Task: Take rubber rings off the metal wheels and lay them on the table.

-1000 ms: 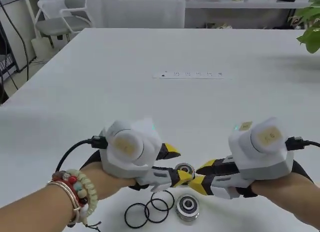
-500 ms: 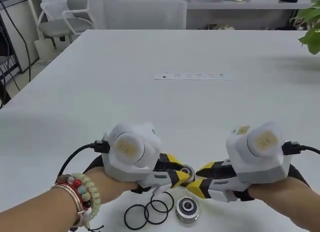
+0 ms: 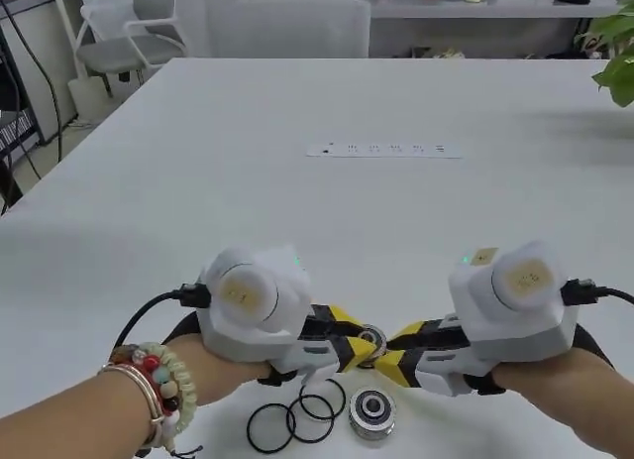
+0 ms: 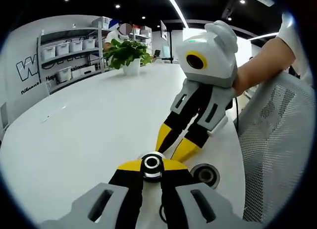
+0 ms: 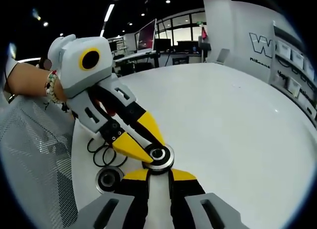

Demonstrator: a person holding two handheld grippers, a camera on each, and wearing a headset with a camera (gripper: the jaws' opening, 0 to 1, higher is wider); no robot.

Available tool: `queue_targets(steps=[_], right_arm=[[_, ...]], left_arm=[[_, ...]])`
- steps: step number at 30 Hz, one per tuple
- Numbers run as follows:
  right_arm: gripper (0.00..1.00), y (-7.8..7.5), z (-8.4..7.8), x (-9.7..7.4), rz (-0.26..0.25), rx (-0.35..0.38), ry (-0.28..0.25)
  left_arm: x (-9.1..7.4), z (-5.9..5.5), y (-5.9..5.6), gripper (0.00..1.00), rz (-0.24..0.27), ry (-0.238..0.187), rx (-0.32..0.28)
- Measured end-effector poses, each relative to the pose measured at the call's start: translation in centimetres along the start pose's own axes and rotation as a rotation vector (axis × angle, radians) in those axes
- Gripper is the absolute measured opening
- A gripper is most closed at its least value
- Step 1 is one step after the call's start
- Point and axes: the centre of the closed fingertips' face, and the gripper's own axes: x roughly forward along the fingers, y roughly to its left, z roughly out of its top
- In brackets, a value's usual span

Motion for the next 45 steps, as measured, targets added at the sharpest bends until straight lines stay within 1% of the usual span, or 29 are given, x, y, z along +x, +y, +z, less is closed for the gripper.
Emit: queue_targets(steps=[3, 5, 10, 13, 17, 18, 21, 22, 23, 24, 25, 26, 27, 28, 29, 32, 33, 34, 35, 38, 39, 42, 44, 45], right_arm=[[0.11, 0.02, -0.06, -0.03, 0.003, -0.013, 0.004], [0.10, 0.01, -0.14, -0.09, 0.005, -0.036, 0.014], [0.06, -0.03, -0.20, -0.10, -0.002, -0.058, 0.026], [0.03, -0.08, -0.29, -0.16, -0.004, -0.053, 0.028], [0.04, -0.06, -0.33, -0.19, -0.003, -0.035, 0.018], [0.05, -0.11, -0.35, -0.22, -0.004, -0.019, 0.014], [0.09, -0.57, -0.37, -0.31, -0.016, 0.013, 0.006], [0.12, -0.45, -0.33, -0.27, 0.000, 0.040, -0.004], [0.18, -0.20, -0.29, -0.17, 0.013, 0.070, -0.013], [0.24, 0.15, 0.17, -0.10, 0.033, 0.062, -0.042], [0.25, 0.15, -0.20, -0.17, 0.024, 0.054, -0.019], [0.23, 0.16, -0.18, -0.10, 0.018, 0.023, -0.016], [0.20, 0.00, -0.33, -0.07, -0.001, -0.019, 0.001], [0.20, 0.36, -0.21, 0.01, 0.015, -0.023, -0.007], [0.18, 0.40, -0.21, 0.13, 0.018, -0.013, -0.004], [0.17, 0.26, -0.23, 0.07, 0.015, -0.011, 0.002], [0.15, -0.01, -0.23, 0.00, 0.005, -0.005, 0.001], [0.14, 0.02, -0.20, -0.18, 0.015, -0.010, 0.001], [0.12, -0.10, -0.23, -0.31, 0.013, -0.005, 0.000], [0.06, -0.04, -0.34, -0.38, 0.014, -0.039, 0.004], [0.03, -0.05, -0.34, -0.35, 0.013, -0.041, 0.005], [0.01, -0.17, -0.26, -0.27, 0.008, -0.043, 0.008], [0.00, -0.51, -0.28, -0.24, -0.010, -0.020, 0.014], [0.00, -0.49, -0.19, -0.25, -0.004, -0.005, 0.016]], left_arm=[[0.02, 0.01, 0.02, 0.08, 0.002, 0.000, -0.003], [0.02, 0.01, 0.05, 0.08, 0.002, -0.002, -0.005], [0.01, 0.03, 0.09, 0.08, 0.002, -0.006, -0.005], [0.02, 0.04, 0.12, 0.08, 0.002, -0.008, -0.005], [0.03, 0.03, 0.12, 0.08, 0.002, -0.008, -0.005], [0.03, 0.02, 0.12, 0.08, 0.002, -0.008, -0.005], [0.02, 0.02, 0.12, 0.08, 0.002, -0.009, -0.005], [0.01, 0.02, 0.12, 0.08, 0.003, -0.009, -0.006], [0.01, 0.02, 0.13, 0.08, 0.003, -0.010, -0.006], [0.02, 0.02, 0.13, 0.08, 0.002, -0.010, -0.006], [0.02, 0.02, 0.14, 0.08, 0.002, -0.011, -0.005], [0.01, 0.03, 0.13, 0.08, 0.002, -0.011, -0.005], [0.01, 0.02, 0.13, 0.08, 0.002, -0.011, -0.006], [0.02, 0.03, 0.13, 0.08, 0.002, -0.011, -0.005], [0.03, 0.02, 0.14, 0.08, 0.002, -0.011, -0.006], [0.03, 0.02, 0.14, 0.08, 0.002, -0.012, -0.007], [0.04, 0.02, 0.14, 0.08, 0.002, -0.012, -0.007], [0.04, 0.02, 0.15, 0.08, 0.002, -0.012, -0.007], [0.03, 0.01, 0.14, 0.08, 0.002, -0.012, -0.008], [0.02, 0.02, 0.14, 0.08, 0.002, -0.013, -0.009], [0.03, 0.02, 0.15, 0.08, 0.001, -0.014, -0.010], [0.00, 0.00, 0.16, 0.08, 0.002, -0.013, -0.013], [0.00, -0.01, 0.16, 0.08, 0.001, -0.014, -0.013], [0.00, -0.02, 0.17, 0.08, 0.002, -0.013, -0.012]])
